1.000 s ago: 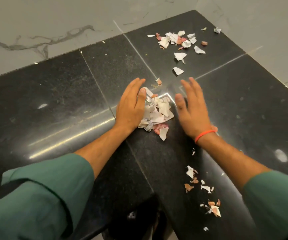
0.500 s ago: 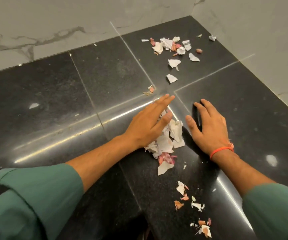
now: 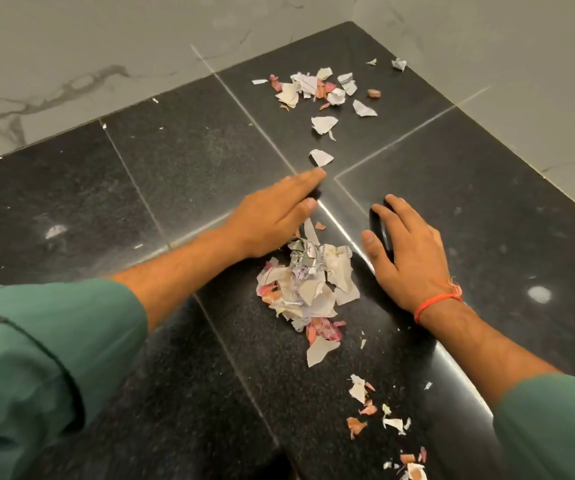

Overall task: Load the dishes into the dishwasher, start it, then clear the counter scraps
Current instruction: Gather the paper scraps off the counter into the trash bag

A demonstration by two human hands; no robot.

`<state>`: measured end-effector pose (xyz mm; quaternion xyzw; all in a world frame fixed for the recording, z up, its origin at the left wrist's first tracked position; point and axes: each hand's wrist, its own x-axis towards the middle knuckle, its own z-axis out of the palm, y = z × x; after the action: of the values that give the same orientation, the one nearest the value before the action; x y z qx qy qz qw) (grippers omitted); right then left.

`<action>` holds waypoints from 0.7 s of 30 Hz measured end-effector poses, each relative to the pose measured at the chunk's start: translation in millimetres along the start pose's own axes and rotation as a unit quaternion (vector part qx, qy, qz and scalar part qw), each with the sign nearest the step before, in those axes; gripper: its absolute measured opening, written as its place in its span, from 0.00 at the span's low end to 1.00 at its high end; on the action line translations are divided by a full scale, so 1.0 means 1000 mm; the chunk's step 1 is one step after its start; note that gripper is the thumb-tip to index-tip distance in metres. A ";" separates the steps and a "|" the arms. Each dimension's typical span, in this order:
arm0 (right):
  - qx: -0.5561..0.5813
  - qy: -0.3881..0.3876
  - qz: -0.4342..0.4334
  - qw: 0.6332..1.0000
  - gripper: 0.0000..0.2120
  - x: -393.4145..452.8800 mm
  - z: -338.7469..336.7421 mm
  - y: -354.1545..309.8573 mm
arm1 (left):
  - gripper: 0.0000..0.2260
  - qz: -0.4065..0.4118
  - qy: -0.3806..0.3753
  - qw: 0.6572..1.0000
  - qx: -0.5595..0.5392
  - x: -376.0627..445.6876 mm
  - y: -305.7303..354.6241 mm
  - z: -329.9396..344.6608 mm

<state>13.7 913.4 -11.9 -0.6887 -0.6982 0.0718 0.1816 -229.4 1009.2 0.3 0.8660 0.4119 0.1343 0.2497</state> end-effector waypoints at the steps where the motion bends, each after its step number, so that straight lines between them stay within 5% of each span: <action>1: 0.003 0.001 -0.001 1.000 0.32 0.000 0.000 0.000 | 0.26 0.013 -0.011 1.000 -0.010 -0.007 0.007 0.003; 10: 0.068 0.019 0.006 0.997 0.32 0.000 -0.002 0.005 | 0.25 0.105 -0.052 0.992 -0.048 -0.056 0.075 0.055; 14: 0.104 0.031 0.011 0.994 0.30 0.000 -0.002 0.006 | 0.24 0.064 -0.030 0.992 -0.101 -0.065 0.099 0.070; 17: 0.117 0.045 0.005 0.992 0.28 0.000 -0.005 0.004 | 0.20 0.005 0.038 0.965 -0.258 -0.067 0.100 0.057; 21: 0.112 0.047 0.008 0.993 0.27 -0.003 -0.008 0.003 | 0.19 -0.094 0.169 0.956 -0.221 -0.066 0.061 0.025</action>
<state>19.0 909.6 -5.9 -0.6721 -0.6709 0.1186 0.2901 -220.8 916.9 10.4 0.7109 0.4880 0.3421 0.3734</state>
